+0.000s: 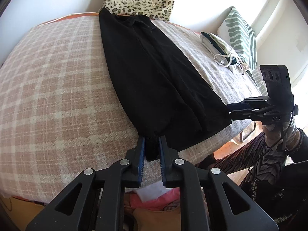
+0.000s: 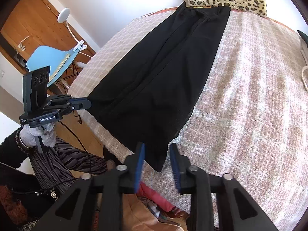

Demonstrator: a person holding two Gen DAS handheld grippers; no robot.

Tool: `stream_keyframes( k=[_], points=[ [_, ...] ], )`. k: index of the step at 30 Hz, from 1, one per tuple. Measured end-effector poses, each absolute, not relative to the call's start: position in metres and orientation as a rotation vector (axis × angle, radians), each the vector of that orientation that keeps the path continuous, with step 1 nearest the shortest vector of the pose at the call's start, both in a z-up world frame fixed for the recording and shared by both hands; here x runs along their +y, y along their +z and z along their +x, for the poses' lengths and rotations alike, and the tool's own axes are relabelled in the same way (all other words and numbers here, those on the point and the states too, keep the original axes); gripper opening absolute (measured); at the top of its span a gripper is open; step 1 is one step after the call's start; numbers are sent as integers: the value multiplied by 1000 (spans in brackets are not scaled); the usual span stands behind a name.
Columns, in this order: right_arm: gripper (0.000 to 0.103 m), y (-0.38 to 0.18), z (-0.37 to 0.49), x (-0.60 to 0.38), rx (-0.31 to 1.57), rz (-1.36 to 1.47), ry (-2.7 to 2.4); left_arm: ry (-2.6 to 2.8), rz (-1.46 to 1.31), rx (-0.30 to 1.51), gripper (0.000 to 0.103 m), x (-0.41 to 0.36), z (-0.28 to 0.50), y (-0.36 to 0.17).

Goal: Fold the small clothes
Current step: 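Move both tools to the strip's end and close them on it, then lift the strip end with both tools and fold it toward the other end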

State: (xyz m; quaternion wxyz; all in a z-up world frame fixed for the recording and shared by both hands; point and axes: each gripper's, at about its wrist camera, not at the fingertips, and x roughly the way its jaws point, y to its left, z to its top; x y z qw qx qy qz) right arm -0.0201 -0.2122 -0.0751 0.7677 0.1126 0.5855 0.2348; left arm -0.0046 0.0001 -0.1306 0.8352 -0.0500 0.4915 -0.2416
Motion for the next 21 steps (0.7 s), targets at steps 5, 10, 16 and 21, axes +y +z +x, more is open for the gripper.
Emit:
stream_keyframes(
  k=[5,10,16,21],
  points=[
    [46,-94,-12,-224,1313,409,531,-533,-125,1073,20,-1,-5,-139],
    [10,-95,-16,-211,1303,342,553,-530,-165,1063,4,5,-1,-141],
    [3,-95,-16,-223,1282,444,562,-545,-171,1002,3,4,-2,-125],
    [2,-87,-11,-240,1219,550,572,-544,-201,939,3,8,4,-107]
  ],
)
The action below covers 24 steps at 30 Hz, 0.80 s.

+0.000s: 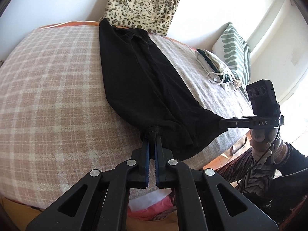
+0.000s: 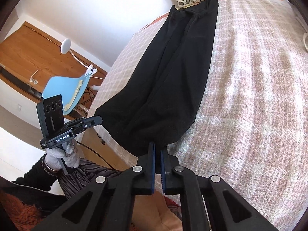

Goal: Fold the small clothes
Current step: 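Lift the strip end with both tools and fold it toward the other end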

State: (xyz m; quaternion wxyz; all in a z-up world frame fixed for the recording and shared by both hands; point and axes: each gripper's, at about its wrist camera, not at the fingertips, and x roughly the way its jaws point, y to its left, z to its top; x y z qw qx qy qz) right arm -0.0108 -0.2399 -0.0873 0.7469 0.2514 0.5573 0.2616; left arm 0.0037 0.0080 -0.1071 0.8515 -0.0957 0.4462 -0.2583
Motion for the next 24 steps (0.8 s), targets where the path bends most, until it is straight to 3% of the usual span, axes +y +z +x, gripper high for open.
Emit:
stream_keyframes(
  k=[11,24],
  points=[
    [2,-72,27,-255,1119,581,542,-515,-181,845,3,-3,44,-77],
    [2,-99,89,-265,1144,567,453,-456,-213,886,3,-1,105,-99]
  ],
)
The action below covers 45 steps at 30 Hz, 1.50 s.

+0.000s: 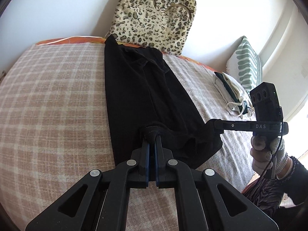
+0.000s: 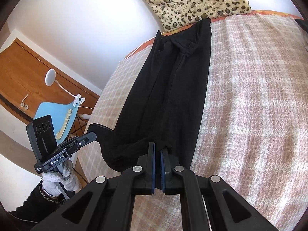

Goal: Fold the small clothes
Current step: 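Lift the strip end with both tools and fold it toward the other end, then open both tools and release the folded end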

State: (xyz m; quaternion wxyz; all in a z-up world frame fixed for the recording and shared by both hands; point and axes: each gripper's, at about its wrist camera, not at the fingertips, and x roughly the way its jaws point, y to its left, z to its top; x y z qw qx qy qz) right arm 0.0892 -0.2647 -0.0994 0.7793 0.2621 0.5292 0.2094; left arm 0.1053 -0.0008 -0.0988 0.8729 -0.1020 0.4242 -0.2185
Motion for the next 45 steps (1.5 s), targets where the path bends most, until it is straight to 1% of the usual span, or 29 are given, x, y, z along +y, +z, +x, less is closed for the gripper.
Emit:
stream_keyframes(
  k=[8,15,16,18,19,20,21,24,25,27,29,33,38,45],
  points=[
    [2,-116,115,-271,1171,600,397,-407,-250,931,3,7,131,-118],
    [3,-121,123,-270,1181,568,368,-393,-276,948,4,10,140,-127],
    [7,-122,123,-271,1183,566,362,-385,-272,952,5,10,140,-127],
    [12,-119,123,-273,1185,554,349,-360,-274,954,14,13,140,-126],
    [24,-116,123,-274,1179,544,342,-350,-275,944,16,16,139,-123],
    [32,-111,121,-275,1161,527,331,-337,-271,930,23,18,137,-120],
    [32,-104,119,-275,1137,503,325,-322,-264,912,27,19,134,-116],
    [31,-85,111,-267,1070,414,352,-341,-260,865,28,20,123,-103],
    [27,-79,109,-261,1057,382,384,-367,-258,857,28,18,118,-99],
    [25,-73,103,-244,1047,316,450,-433,-227,856,27,7,108,-93],
    [22,-74,98,-226,1061,260,531,-498,-186,886,27,-9,103,-92],
    [19,-89,93,-193,1116,153,622,-527,-110,961,27,-33,109,-105],
    [19,-109,104,-183,1172,154,618,-484,-97,997,26,-36,133,-112],
    [20,-111,129,-212,1153,250,498,-440,-117,948,26,-30,163,-100]
  ],
)
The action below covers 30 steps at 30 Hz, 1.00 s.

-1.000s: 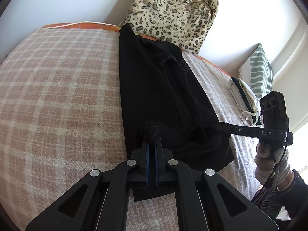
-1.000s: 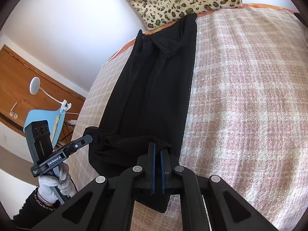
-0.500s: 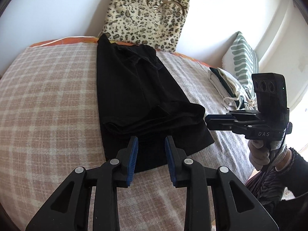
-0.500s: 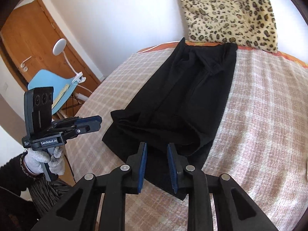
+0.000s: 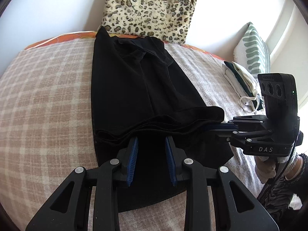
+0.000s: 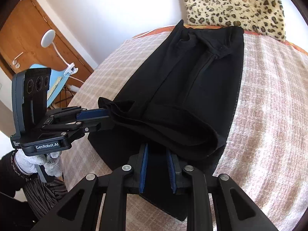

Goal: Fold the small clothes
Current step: 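Open both tools and release the folded end, then move both tools along the strip to its end by the leopard cushion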

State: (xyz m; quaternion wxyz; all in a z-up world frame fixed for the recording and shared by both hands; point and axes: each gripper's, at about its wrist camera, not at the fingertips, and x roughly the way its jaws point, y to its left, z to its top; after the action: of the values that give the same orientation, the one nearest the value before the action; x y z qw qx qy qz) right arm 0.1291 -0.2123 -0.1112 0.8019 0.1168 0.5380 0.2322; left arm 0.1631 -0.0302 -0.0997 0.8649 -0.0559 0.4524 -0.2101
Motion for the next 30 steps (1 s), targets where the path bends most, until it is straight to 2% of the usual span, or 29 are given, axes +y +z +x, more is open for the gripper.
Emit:
stream_keyframes(
  k=[4,5,12,16,19,20,21,23,30],
  points=[
    [21,-116,143,-235,1152,273,361,-369,-100,929,27,-21,177,-102],
    [18,-116,144,-239,1153,271,341,-355,-99,927,27,-17,179,-102],
    [20,-101,139,-236,1113,160,304,-281,-85,913,27,-1,180,-102],
    [31,-92,141,-241,1075,188,303,-255,-105,900,27,9,178,-97],
    [31,-86,147,-244,1057,205,293,-236,-125,881,28,17,181,-93],
    [33,-84,149,-246,1050,209,289,-234,-133,877,31,20,182,-92],
    [34,-83,149,-248,1043,213,286,-236,-145,875,41,23,184,-91],
    [36,-82,152,-251,1033,222,278,-241,-168,865,48,26,187,-89],
    [36,-91,171,-259,1056,246,259,-265,-133,866,48,21,220,-88]
  ],
)
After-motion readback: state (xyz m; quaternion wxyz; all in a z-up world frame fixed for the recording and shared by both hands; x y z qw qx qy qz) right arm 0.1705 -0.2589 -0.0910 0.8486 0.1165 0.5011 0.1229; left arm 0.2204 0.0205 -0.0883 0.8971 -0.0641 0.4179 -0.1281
